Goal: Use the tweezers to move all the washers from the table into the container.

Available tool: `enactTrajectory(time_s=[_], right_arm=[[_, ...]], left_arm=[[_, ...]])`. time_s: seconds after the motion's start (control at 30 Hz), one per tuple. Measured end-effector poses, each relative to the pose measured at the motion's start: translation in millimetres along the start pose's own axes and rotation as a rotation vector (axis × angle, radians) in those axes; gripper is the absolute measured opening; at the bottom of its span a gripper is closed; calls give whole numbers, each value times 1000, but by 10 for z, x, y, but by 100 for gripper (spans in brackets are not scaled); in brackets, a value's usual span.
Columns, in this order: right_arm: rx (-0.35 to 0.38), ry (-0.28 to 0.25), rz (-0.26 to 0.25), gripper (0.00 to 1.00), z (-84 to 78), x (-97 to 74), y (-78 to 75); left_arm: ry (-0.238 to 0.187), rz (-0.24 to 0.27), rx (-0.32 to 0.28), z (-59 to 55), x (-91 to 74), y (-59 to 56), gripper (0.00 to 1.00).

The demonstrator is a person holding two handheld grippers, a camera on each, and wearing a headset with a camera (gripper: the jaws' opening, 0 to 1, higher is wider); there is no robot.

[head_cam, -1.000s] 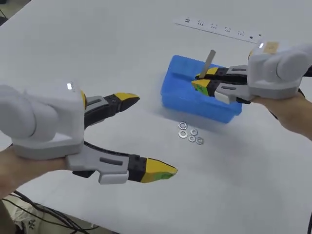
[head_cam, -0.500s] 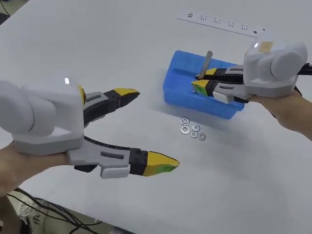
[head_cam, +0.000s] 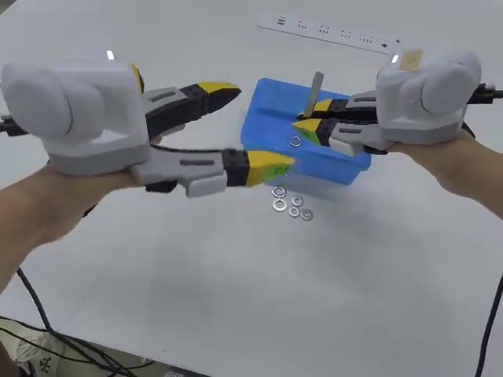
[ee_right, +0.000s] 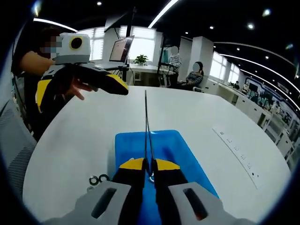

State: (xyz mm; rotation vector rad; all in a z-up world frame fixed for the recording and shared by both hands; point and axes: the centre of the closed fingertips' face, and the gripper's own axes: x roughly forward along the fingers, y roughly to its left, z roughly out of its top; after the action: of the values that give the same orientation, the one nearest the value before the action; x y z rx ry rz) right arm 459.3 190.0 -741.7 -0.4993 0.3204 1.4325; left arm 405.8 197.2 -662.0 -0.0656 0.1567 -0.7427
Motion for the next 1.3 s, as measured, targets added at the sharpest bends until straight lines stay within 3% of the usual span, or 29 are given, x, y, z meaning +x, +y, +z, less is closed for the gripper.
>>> enactTrajectory(time_s=[0.1, 0.17, 0.23, 0.33, 0.4, 0.5, 0.67, 0.87, 1.03, 1.13, 1.27, 1.3], right_arm=[[-7, 1, 7, 8, 6, -19, 25], [-18, 6, 14, 8, 1, -21, 46], [-25, 13, 17, 8, -1, -24, 56], [-28, 11, 22, 8, 14, -35, 66], [-34, 13, 29, 8, 19, -41, 77], [-42, 12, 37, 8, 38, -50, 90], [-50, 14, 47, 8, 54, -53, 99], [-65, 21, 57, 8, 61, -54, 122], [-67, 21, 65, 8, 65, -53, 134], [-71, 18, 67, 8, 79, -54, 140], [-74, 21, 72, 8, 77, -46, 152], [-77, 22, 72, 8, 76, -45, 153]], left_arm=[[-7, -21, 12, 65, 121, 31, 70], [-25, -47, 43, 138, 208, 41, 57], [-8, -97, 39, 154, 312, 38, 49], [21, -130, 62, 165, 430, 42, 50], [7, -169, 49, 196, 481, 56, 49], [29, -201, 71, 177, 548, 14, 43], [103, -267, 122, 48, 574, -108, 32], [81, -291, 124, 141, 566, -154, 24], [99, -328, 172, 168, 544, -175, 18], [98, -356, 173, 211, 523, -207, 9], [118, -366, 193, 181, 530, -143, 8], [117, -361, 245, 181, 529, -109, 7]])
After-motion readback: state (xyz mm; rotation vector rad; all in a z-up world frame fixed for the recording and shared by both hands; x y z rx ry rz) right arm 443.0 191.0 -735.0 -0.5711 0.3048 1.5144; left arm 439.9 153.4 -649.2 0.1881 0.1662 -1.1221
